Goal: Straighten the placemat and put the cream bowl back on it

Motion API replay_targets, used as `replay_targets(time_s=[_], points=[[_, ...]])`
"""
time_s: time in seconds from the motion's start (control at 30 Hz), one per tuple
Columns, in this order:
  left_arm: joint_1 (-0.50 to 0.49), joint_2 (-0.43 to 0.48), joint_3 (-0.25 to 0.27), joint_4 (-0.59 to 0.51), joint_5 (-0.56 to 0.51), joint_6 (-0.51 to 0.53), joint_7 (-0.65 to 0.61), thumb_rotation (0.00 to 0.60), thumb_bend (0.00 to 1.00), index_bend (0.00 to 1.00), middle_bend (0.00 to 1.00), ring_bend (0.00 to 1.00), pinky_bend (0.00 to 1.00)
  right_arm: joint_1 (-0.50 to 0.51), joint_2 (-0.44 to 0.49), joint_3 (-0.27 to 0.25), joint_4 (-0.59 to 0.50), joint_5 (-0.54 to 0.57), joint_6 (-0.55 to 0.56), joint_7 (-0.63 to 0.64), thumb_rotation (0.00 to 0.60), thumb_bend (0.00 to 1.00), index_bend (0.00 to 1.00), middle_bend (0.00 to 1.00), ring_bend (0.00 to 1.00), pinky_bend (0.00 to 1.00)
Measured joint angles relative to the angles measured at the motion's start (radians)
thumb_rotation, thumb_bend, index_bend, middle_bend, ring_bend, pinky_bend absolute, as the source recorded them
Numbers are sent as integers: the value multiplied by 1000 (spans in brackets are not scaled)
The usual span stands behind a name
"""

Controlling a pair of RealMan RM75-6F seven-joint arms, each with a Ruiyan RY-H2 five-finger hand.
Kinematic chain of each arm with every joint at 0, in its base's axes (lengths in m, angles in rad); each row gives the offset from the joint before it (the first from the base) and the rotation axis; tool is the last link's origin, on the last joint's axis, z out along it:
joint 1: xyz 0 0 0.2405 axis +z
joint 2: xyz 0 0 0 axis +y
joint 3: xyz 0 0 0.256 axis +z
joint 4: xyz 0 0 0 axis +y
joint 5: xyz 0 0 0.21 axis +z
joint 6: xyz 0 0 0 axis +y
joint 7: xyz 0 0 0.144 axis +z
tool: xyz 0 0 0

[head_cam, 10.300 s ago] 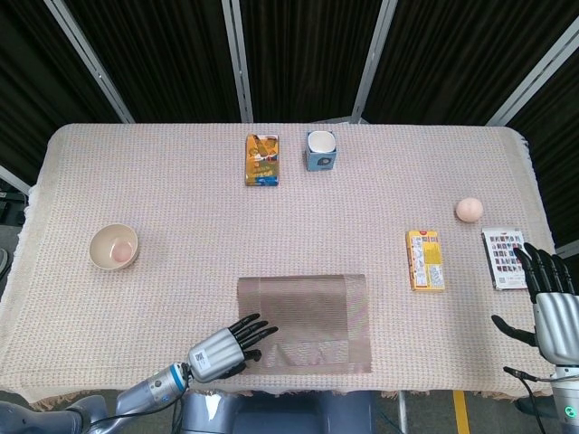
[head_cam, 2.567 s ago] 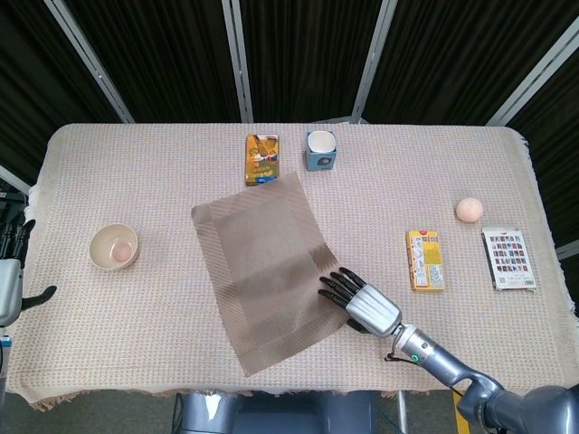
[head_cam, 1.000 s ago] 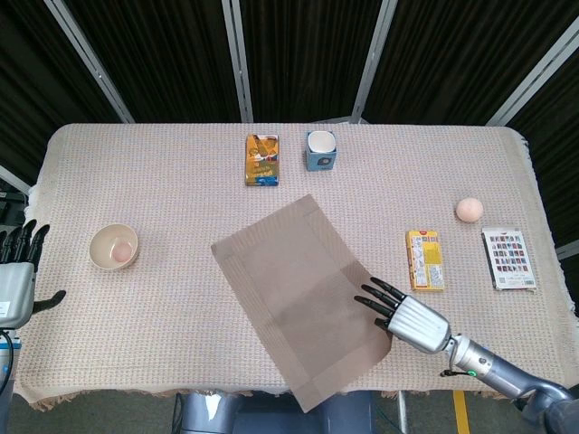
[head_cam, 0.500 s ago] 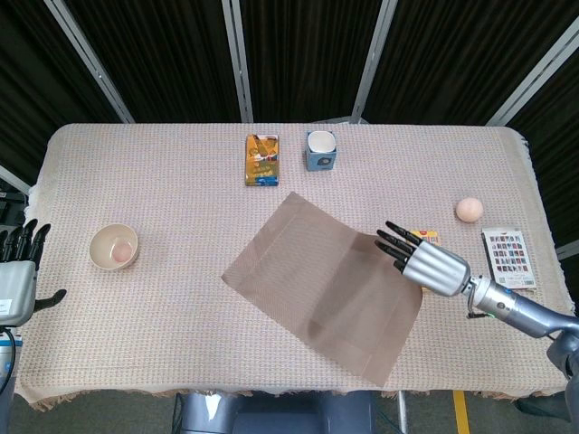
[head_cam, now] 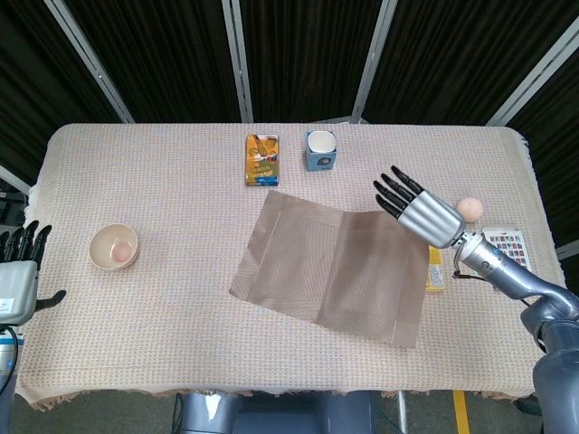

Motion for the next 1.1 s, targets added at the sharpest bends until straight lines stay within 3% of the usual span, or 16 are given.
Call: replay_targets(time_s=[0.3, 0.47, 0.6, 0.83, 0.97, 1.1], points=[[-14, 0, 14, 3, 75, -10, -27, 600, 0, 0, 0, 0, 0, -115, 67, 95, -209, 152, 62, -8, 600, 0, 0, 0, 0, 0], [-52, -12, 27, 27, 177, -41, -57, 600, 0, 0, 0, 0, 0, -201, 158, 115, -439, 221, 72, 6, 600, 0, 0, 0, 0, 0], [-120, -45, 36, 79, 288, -93, -106, 600, 0, 34, 0, 0, 0, -277, 248, 116, -678, 275, 79, -18, 600, 0, 0, 0, 0, 0], [-258, -137, 41, 205, 400, -220, -188, 600, 0, 230, 0, 0, 0, -435, 396, 92, -1092, 369, 100, -79, 600, 0, 0, 0, 0, 0], [-317, -204, 48, 293, 450, -268, -229, 600, 34, 264, 0, 0, 0, -513, 440, 74, -1239, 406, 120, -106, 600, 0, 0, 0, 0, 0], [-367, -296, 59, 415, 479, -309, -272, 600, 189, 276, 0, 0, 0, -561, 455, 58, -1316, 422, 137, -121, 600, 0, 0, 0, 0, 0]])
